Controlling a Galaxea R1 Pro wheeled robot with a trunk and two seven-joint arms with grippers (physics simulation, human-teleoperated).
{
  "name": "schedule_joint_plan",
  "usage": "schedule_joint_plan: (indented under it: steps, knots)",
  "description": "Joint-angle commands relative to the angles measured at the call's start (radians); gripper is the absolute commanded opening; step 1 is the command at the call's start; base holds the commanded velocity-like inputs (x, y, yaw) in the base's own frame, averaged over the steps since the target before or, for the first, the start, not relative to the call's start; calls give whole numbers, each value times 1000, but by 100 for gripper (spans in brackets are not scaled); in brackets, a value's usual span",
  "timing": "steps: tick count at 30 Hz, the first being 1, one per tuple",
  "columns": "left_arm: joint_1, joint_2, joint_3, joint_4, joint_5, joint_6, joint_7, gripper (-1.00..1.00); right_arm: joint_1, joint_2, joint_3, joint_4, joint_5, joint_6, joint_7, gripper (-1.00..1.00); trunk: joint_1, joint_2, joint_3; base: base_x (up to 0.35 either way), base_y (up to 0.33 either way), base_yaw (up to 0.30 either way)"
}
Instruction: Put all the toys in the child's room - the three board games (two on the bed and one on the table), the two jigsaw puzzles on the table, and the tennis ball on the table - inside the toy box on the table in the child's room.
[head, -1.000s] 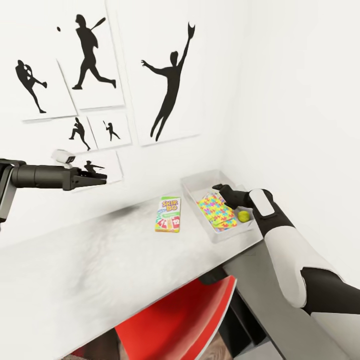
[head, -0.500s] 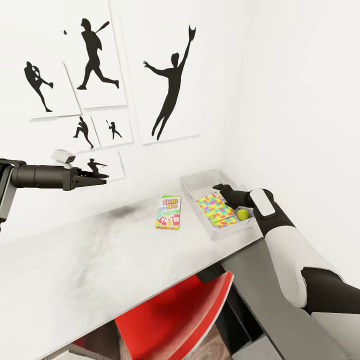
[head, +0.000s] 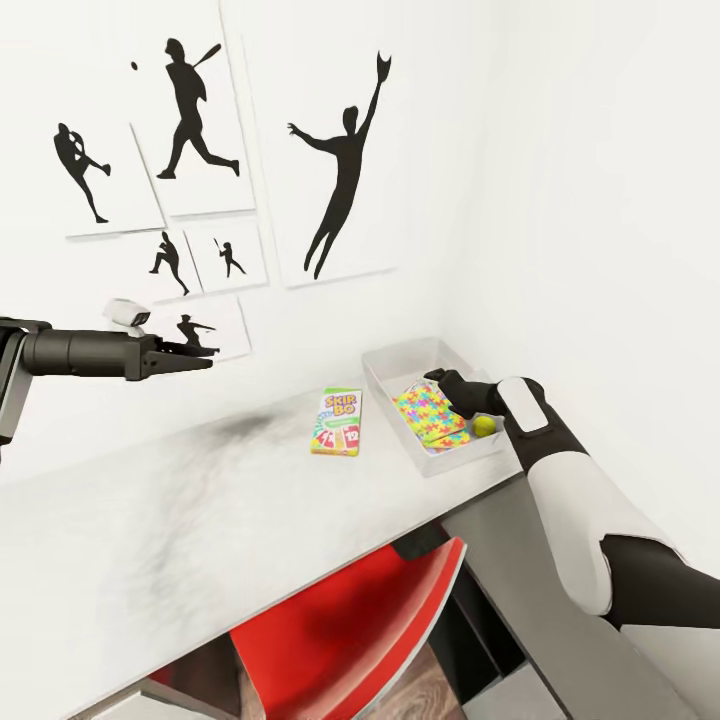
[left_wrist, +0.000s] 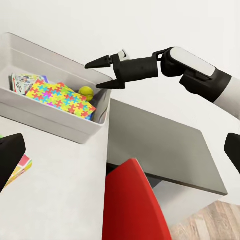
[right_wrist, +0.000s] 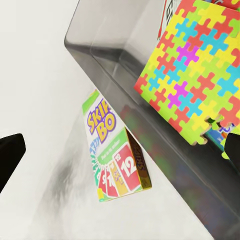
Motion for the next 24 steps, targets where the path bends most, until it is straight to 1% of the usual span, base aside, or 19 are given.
schedule_joint_plan:
  steps: [1, 5, 8, 21, 24]
  knots:
    - [-1, 1, -1, 0, 1, 11, -3, 100, -1, 0, -2, -1, -10, 3, -9, 100, 1, -2, -2, -5, 0, 0]
    - [-1, 1, -1, 0, 1, 11, -3, 100, -1, 1, -2, -1, -10, 3, -9, 100, 1, -2, -2, -2, 0, 13]
    - [-1, 1, -1, 0, 1, 11, -3, 100, -1, 3, -2, -1, -9, 2, -10, 100, 1, -2, 0, -1, 0, 107]
    - [-1, 0, -1, 0, 1, 11, -3, 100, -1, 4, 0, -1, -3, 2, -11, 100, 1, -2, 14, 0, 0, 191]
    - [-1, 0, -1, 0, 1, 11, -3, 100, -1, 4, 0, -1, -3, 2, -11, 100, 1, -2, 16, 0, 0, 116]
